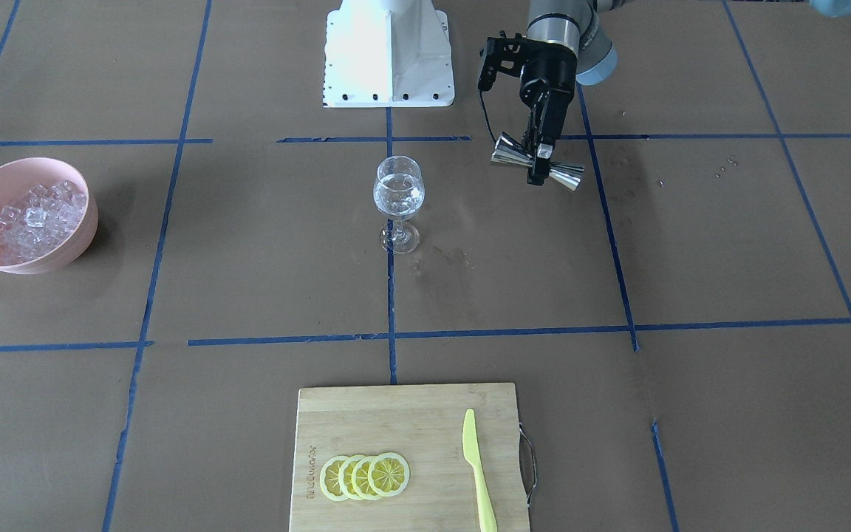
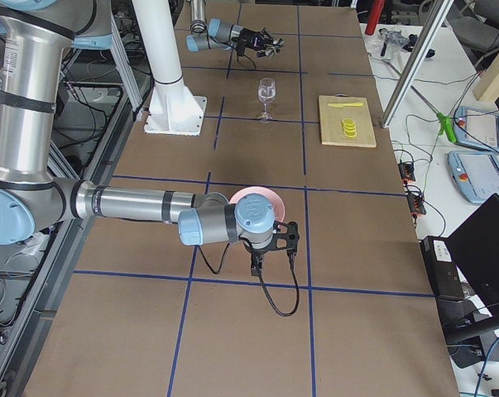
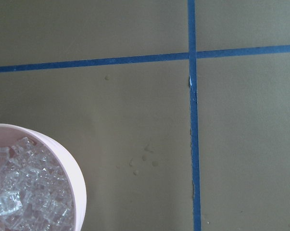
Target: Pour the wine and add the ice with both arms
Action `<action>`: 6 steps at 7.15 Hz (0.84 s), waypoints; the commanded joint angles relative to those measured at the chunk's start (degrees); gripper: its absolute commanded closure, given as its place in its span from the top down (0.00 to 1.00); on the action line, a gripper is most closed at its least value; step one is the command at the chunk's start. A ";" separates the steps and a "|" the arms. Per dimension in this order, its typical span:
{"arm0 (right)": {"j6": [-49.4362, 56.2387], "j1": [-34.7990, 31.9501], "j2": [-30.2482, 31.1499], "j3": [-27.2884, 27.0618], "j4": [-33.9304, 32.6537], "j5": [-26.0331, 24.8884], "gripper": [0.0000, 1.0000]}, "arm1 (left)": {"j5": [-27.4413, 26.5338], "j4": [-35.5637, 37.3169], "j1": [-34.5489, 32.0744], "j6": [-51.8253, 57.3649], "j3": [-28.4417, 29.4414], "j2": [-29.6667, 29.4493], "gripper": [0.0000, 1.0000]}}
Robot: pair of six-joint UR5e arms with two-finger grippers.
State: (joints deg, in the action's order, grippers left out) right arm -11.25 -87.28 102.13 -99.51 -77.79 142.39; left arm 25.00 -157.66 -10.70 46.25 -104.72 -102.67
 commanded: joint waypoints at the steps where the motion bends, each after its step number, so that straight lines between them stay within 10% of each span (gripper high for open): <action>1: 0.00 0.00 0.00 -0.07 0.00 0.00 1.00 | 2.76 -8.93 -0.02 -0.89 -0.49 6.92 0.00; 6: 0.00 0.09 0.00 -0.51 0.00 0.08 1.00 | 10.84 -26.17 -2.64 -11.17 0.48 22.75 0.00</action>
State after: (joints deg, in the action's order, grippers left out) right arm -11.32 -87.26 102.13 -99.95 -77.72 142.46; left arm 33.29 -180.10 -11.97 37.60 -104.38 -83.36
